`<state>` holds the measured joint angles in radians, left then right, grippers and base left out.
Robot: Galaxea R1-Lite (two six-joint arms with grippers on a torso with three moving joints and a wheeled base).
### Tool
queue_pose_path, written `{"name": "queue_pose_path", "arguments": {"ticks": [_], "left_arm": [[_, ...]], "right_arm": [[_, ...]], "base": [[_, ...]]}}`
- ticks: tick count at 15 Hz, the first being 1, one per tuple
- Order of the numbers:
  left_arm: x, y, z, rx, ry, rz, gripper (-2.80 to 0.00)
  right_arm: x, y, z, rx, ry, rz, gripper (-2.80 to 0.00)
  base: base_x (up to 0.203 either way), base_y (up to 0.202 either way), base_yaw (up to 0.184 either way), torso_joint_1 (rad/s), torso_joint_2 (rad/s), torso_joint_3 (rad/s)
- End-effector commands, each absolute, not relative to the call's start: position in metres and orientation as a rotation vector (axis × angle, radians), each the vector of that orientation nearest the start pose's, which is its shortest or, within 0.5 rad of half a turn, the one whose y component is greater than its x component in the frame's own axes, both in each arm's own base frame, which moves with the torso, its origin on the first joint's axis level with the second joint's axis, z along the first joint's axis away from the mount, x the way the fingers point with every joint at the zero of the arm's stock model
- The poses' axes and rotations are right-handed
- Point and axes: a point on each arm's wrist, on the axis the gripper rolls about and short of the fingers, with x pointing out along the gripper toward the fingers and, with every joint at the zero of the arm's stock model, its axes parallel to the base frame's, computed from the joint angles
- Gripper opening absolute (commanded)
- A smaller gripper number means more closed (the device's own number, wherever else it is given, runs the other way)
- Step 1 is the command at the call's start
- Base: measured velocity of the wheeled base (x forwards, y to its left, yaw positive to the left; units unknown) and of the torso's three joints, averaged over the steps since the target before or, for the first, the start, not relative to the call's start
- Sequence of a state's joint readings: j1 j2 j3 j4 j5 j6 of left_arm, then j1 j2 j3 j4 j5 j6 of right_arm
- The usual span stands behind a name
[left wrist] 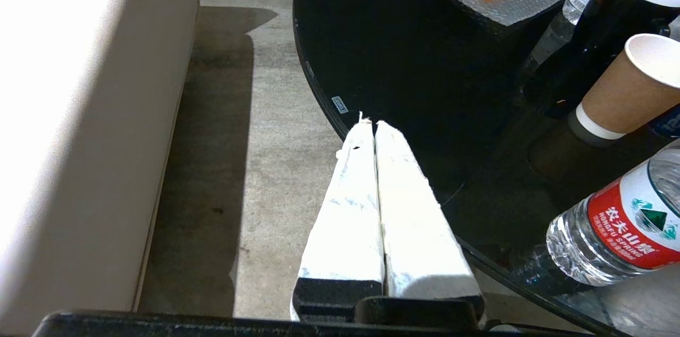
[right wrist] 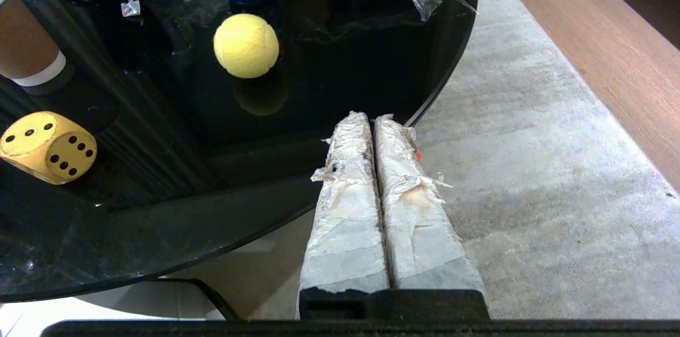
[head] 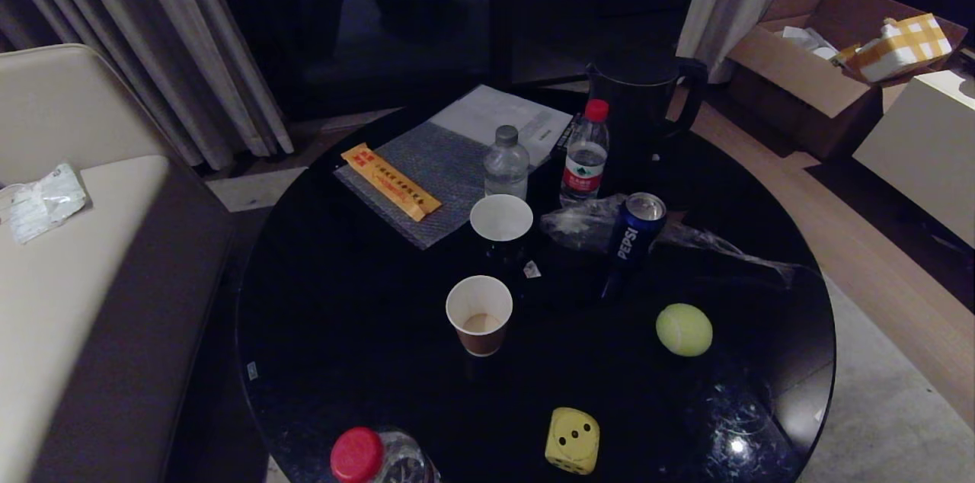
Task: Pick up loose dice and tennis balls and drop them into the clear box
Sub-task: Pick up the ball on the table
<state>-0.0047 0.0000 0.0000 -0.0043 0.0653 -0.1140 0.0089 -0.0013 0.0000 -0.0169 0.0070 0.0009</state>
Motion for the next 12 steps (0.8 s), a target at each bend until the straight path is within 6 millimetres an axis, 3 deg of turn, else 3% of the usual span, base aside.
{"name": "queue_pose_path", "arguments": {"ticks": [1, 4, 6, 9, 12], "left_arm": [[-0.023, 0.002, 0.076, -0.115, -0.005, 0.061, -2.80], [-0.023, 0.002, 0.076, -0.115, -0.005, 0.061, -2.80], [-0.023, 0.002, 0.076, -0.115, -0.005, 0.061, -2.80], [-0.023, 0.002, 0.076, -0.115, -0.005, 0.061, -2.80], [-0.023, 0.002, 0.076, -0.115, -0.005, 0.060, -2.80]], "right_arm": [[-0.023, 0.000, 0.077, 0.002, -0.009, 0.018, -2.80], [-0.032, 0.000, 0.112, 0.005, -0.010, 0.043, -2.80], [-0.026, 0.001, 0.134, 0.008, 0.097, 0.062, -2.80], [-0.001, 0.001, 0.158, 0.011, 0.251, 0.090, -2.80], [0.038, 0.003, 0.168, 0.043, 0.417, 0.101, -2.80]], "base": [[0.000, 0.000, 0.000, 0.000, 0.00, 0.000], [0.000, 0.000, 0.000, 0.000, 0.00, 0.000], [0.000, 0.000, 0.000, 0.000, 0.00, 0.000], [0.000, 0.000, 0.000, 0.000, 0.00, 0.000], [0.000, 0.000, 0.000, 0.000, 0.00, 0.000]]}}
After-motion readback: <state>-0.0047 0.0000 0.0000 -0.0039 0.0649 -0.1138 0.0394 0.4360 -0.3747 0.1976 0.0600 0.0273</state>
